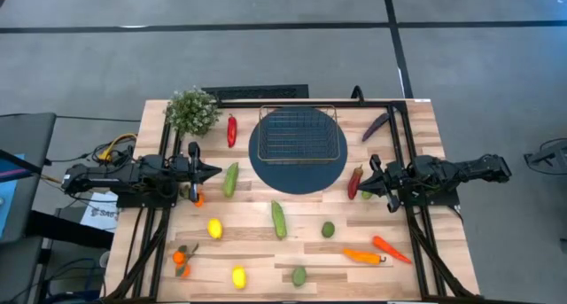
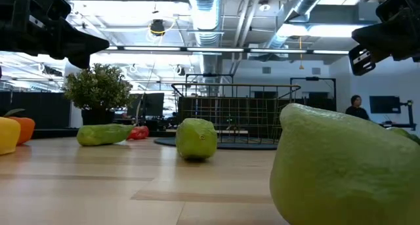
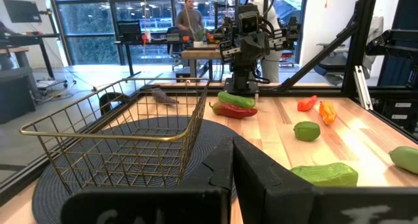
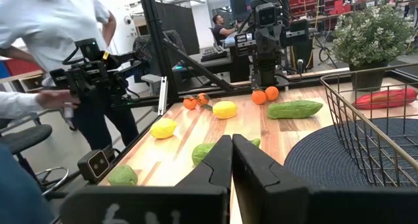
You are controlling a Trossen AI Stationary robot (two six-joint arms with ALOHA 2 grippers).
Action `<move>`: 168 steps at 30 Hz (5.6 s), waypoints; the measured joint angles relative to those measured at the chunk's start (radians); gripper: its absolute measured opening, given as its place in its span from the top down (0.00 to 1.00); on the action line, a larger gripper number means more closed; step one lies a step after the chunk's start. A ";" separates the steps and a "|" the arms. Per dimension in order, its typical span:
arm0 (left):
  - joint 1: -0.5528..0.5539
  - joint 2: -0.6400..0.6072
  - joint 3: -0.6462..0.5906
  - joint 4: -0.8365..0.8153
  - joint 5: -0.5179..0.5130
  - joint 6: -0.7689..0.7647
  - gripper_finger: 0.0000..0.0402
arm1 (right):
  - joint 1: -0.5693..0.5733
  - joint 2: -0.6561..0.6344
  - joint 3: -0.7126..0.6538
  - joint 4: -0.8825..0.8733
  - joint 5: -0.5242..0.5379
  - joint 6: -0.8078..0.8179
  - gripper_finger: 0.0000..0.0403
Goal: Build produce basket
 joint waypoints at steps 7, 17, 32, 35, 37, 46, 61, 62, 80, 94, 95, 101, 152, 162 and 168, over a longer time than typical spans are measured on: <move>0.000 0.000 0.000 0.000 0.000 0.000 1.00 | 0.000 0.000 0.000 0.000 0.000 0.000 0.91; 0.000 0.000 0.000 0.000 0.000 0.000 1.00 | -0.011 0.000 0.000 0.118 -0.002 0.009 0.91; 0.000 0.000 0.000 0.032 -0.118 -0.474 1.00 | -0.025 0.000 0.014 0.665 0.107 0.106 0.91; 0.000 0.000 0.000 0.022 -0.153 -0.548 1.00 | -0.032 0.000 0.016 0.661 0.128 0.106 0.91; 0.000 0.000 0.000 0.025 -0.181 -0.550 1.00 | -0.031 0.000 0.016 0.662 0.134 0.106 0.91; 0.000 0.000 0.000 0.031 -0.279 -0.551 1.00 | -0.033 0.000 0.018 0.665 0.134 0.170 0.91; 0.000 0.000 0.000 0.033 -0.342 -0.573 1.00 | -0.035 0.000 0.020 0.664 0.133 0.174 0.91; 0.000 0.000 0.000 0.034 -0.358 -0.565 1.00 | -0.035 0.000 0.020 0.664 0.133 0.174 0.91; 0.000 0.000 0.000 0.325 -0.074 -0.555 1.00 | -0.035 0.000 0.021 0.639 0.133 0.174 0.91; 0.000 0.000 0.000 0.381 -0.216 -0.592 1.00 | -0.035 0.000 0.021 0.612 0.132 0.175 0.91; 0.000 0.000 0.000 0.371 -0.218 -0.596 1.00 | -0.035 0.000 0.021 0.612 0.132 0.175 0.91; 0.000 0.000 0.000 0.338 -0.206 -0.583 1.00 | -0.034 0.000 0.021 0.612 0.131 0.188 0.91; 0.000 0.000 0.000 0.554 -0.239 -0.377 0.60 | -0.037 0.000 0.196 0.548 0.345 0.120 0.47; -0.001 0.000 0.144 0.161 -0.278 -0.372 0.60 | -0.037 0.159 0.357 0.446 0.324 0.096 0.46; -0.001 0.000 0.283 -0.288 -0.321 -0.495 0.60 | -0.037 0.292 0.548 0.166 0.365 0.136 0.46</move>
